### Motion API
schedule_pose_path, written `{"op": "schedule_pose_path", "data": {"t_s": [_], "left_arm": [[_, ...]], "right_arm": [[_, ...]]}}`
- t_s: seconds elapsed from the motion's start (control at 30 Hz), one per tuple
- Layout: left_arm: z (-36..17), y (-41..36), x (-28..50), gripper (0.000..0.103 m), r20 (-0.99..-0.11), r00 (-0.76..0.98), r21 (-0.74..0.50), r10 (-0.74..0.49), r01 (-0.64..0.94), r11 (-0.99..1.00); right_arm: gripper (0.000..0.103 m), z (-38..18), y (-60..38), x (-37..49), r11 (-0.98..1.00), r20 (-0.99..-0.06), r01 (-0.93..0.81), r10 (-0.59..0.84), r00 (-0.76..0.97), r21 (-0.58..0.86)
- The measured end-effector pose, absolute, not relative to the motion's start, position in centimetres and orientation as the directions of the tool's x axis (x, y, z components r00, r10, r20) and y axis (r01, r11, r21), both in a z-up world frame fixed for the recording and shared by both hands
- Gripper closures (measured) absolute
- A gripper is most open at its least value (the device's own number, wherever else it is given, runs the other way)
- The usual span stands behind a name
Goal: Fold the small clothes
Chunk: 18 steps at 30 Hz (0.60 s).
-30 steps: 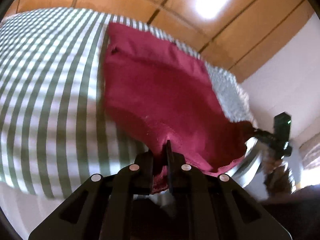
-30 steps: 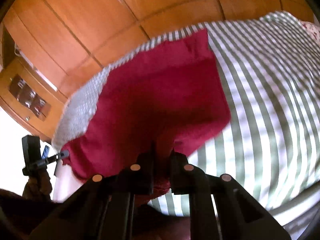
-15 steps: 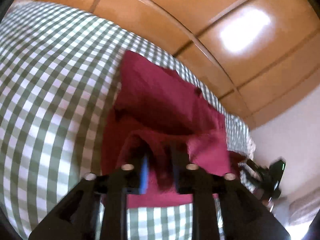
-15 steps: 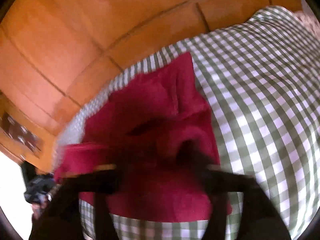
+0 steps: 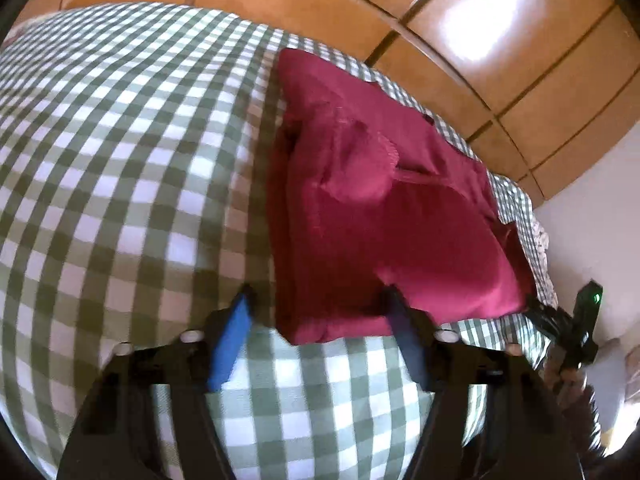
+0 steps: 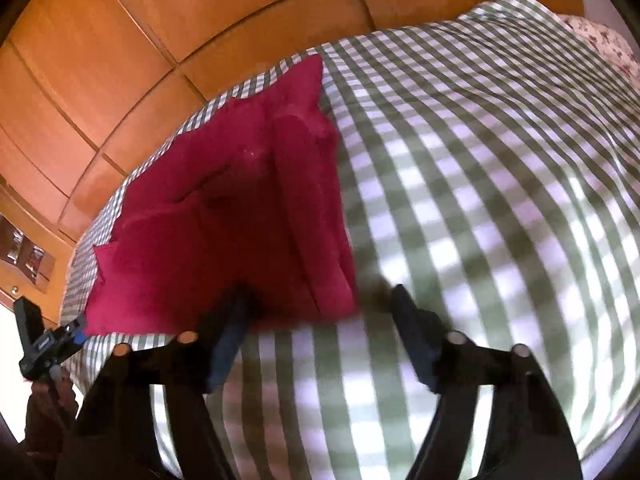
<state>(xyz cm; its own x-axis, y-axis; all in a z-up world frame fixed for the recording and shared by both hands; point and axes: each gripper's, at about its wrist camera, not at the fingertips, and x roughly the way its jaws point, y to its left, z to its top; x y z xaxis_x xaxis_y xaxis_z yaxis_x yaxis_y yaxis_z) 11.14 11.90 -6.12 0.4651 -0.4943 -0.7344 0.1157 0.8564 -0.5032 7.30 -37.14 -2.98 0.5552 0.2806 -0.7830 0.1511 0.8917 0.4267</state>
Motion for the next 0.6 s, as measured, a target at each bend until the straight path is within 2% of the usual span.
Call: {"op": "schedule_pose_path", "data": {"t_s": [0.03, 0.1, 0.13, 0.27, 0.6], "left_arm": [[-6.1, 11.6, 11.3, 0.064, -0.74, 0.456, -0.501, -0.495, 0.118, 0.858], [-5.7, 11.1, 11.4, 0.083, -0.752, 0.467, -0.467, -0.465, 0.12, 0.876], [-5.6, 11.1, 11.4, 0.086, -0.758, 0.467, -0.458, -0.456, 0.116, 0.881], [-4.9, 11.8, 10.1, 0.089, -0.746, 0.481, -0.459, -0.461, 0.131, 0.879], [-5.5, 13.5, 1.4, 0.089, -0.76, 0.404, -0.483, -0.509, 0.173, 0.859]], "right_arm": [[0.06, -3.2, -36.8, 7.9, 0.893, -0.789, 0.152, 0.282, 0.546, 0.424], [0.074, -3.5, -36.4, 8.6, 0.893, -0.801, 0.156, 0.287, 0.526, 0.422], [0.077, -3.4, -36.5, 8.6, 0.888, -0.801, 0.163, 0.291, 0.524, 0.429], [0.084, -1.7, -37.1, 6.2, 0.877, -0.773, 0.15, 0.307, 0.555, 0.456], [0.083, -1.4, -37.2, -4.0, 0.877, -0.805, 0.112, 0.368, 0.466, 0.467]]}}
